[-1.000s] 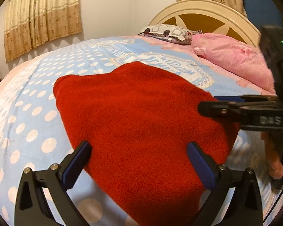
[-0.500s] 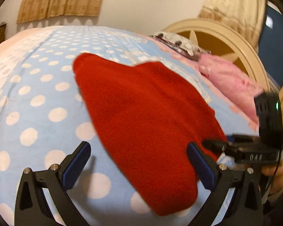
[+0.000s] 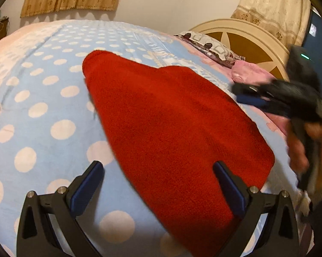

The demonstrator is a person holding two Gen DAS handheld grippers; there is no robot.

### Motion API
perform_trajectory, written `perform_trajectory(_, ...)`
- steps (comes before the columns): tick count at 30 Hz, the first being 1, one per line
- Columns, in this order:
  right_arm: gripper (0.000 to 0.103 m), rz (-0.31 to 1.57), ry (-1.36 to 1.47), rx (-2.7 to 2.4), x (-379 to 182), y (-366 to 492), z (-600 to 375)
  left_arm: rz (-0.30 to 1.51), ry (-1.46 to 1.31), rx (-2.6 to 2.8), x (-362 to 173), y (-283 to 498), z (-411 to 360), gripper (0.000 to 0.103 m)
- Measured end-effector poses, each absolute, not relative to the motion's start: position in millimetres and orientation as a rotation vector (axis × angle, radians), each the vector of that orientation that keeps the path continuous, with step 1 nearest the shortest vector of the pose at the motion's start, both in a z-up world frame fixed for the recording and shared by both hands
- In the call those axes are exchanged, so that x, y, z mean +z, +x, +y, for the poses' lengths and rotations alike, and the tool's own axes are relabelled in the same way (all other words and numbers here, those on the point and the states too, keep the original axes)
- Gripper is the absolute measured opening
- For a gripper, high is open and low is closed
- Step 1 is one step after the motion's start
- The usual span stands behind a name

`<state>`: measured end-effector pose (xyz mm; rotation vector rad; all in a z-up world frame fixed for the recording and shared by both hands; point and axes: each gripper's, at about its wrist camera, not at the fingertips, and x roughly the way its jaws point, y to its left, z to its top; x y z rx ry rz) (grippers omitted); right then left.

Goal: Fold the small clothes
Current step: 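Move both grippers to the end of the red sweater and close on it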

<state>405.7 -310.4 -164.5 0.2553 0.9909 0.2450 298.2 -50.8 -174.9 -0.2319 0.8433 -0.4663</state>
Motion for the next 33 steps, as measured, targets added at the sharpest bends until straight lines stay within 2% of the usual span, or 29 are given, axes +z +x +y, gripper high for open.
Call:
perform_trajectory(3,0.047,1.053,0.328,0.279,-186.1,429.3,-313.0,0.847,-0.236,-0.473,-175.8,297.8,-50.4,0.103)
perform_trajectory(7,0.066,1.072,0.327,0.281,-199.5,437.4,-317.4,0.844,-0.247,-0.481,-176.3,296.3,-47.3,0.103)
perform_trajectory(10,0.067,1.072,0.336,0.313,-204.5,440.7,-320.8,0.848,-0.245,-0.487,-176.7,297.1,-49.3,0.103)
perform_trajectory(24,0.066,0.991,0.39,0.423,-212.7,461.9,-315.5,0.863,-0.218,-0.488,-176.0,297.5,-54.4,0.103)
perform_trajectory(26,0.06,0.988,0.403,0.453,-212.7,462.3,-314.7,0.867,-0.219,-0.492,-176.4,298.2,-54.7,0.103)
perform_trajectory(27,0.052,0.992,0.438,0.5,-213.8,462.4,-314.2,0.867,-0.22,-0.494,-176.4,298.3,-54.6,0.103)
perform_trajectory(33,0.049,1.015,0.434,0.51,-220.1,468.1,-307.3,0.872,-0.224,-0.5,-176.9,300.3,-53.6,0.103)
